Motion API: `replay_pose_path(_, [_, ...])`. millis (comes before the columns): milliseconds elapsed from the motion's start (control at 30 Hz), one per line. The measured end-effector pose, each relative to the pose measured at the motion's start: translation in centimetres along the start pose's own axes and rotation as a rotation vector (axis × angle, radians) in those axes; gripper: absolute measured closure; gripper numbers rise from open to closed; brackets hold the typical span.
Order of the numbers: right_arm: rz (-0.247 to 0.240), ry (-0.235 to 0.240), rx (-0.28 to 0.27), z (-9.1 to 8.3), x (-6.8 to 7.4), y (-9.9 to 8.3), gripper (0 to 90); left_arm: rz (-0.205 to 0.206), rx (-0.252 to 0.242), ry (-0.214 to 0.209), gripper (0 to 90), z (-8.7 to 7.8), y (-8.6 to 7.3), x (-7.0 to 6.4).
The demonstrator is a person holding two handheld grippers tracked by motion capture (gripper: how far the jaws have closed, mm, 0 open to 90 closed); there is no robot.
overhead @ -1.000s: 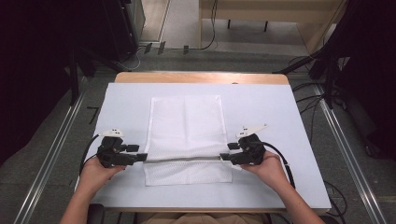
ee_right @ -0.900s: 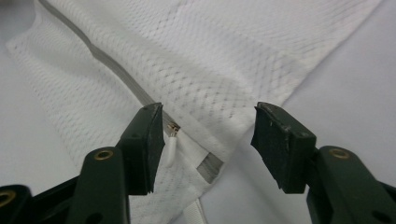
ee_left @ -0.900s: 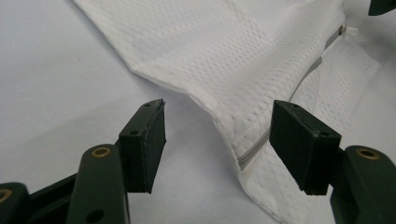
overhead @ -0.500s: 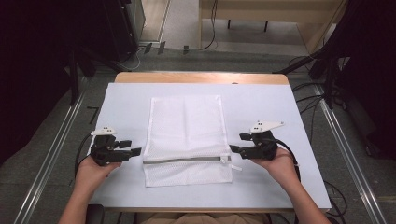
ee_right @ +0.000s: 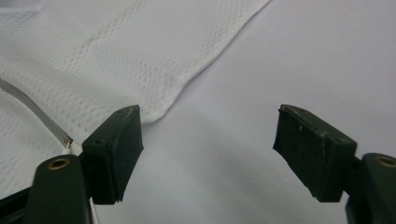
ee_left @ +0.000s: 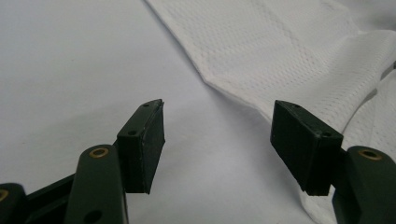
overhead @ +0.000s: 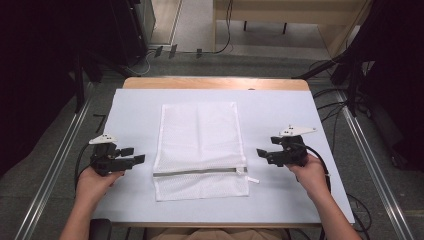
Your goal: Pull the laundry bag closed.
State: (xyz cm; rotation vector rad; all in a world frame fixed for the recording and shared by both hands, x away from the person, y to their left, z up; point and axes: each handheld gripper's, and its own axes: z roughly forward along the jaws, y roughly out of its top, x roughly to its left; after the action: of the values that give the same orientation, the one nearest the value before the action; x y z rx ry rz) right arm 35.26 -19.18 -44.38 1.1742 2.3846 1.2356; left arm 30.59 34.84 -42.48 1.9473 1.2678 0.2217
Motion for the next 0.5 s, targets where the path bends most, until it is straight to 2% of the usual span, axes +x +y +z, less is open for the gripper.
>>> replay_pose_path(100, [0.009, 0.005, 0.017, 0.37, -0.14, -0.07, 19.5, -0.004, -0.004, 0.010, 35.0, 0.00, -0.01, 0.14])
replay_pose_path(167, [0.002, -0.041, 0.044, 0.97, -0.21, -0.14, 19.8, -0.009, -0.004, 0.015, 34.8, 0.06, 0.01, 0.19])
replay_pose_path(200, [0.009, -0.063, 0.038, 0.97, -0.18, -0.08, 20.0, -0.008, -0.001, 0.016, 34.8, 0.09, 0.01, 0.19])
replay_pose_path(233, [0.009, -0.063, 0.038, 0.97, -0.18, -0.08, 20.0, -0.006, 0.002, 0.017, 34.8, 0.15, 0.01, 0.17])
replay_pose_path(267, [0.035, -0.067, 0.010, 0.84, -0.34, 0.06, 20.2, -0.001, 0.006, 0.016, 34.8, 0.21, 0.02, 0.16])
replay_pose_path(500, [0.048, -0.028, 0.029, 0.92, -0.51, 0.00, 20.6, -0.002, 0.008, 0.017, 33.9, 0.37, 0.01, 0.07])
